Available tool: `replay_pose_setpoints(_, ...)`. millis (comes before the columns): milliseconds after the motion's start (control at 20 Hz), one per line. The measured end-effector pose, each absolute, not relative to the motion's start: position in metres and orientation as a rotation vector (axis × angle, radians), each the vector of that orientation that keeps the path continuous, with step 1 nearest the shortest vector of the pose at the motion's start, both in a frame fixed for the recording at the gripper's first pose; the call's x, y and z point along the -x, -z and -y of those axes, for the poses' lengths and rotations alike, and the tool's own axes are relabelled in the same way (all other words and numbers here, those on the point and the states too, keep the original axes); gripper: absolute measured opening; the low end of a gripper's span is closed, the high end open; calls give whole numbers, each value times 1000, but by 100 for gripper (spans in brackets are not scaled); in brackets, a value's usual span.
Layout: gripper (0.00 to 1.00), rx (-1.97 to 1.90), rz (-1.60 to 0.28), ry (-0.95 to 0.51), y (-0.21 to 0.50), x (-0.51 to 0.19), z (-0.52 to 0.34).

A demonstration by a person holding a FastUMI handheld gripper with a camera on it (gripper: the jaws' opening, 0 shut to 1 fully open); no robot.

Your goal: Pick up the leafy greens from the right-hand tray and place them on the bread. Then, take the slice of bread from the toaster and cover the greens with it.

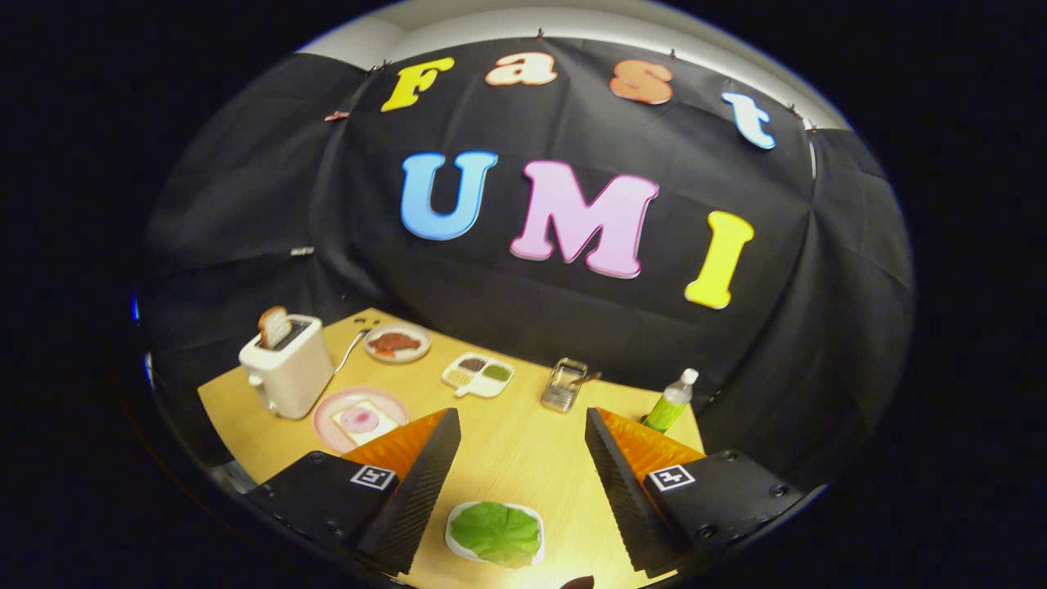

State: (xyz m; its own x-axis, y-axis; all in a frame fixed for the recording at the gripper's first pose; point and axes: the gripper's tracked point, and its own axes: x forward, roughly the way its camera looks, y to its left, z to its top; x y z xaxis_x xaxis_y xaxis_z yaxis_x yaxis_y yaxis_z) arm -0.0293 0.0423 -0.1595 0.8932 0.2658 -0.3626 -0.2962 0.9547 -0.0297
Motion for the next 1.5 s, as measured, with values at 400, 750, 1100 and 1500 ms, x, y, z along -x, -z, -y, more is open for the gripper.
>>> replay_pose_setpoints(400,93,145,-608,-394,289,43,-54)
replay_pose_setpoints(750,88,165,-783,-425,374,54,-49)
replay_pose_setpoints(1100,78,182,-936,-458,429,57,-47)
replay_pose_setpoints(1500,38,129,-999,-476,439,62,-53)
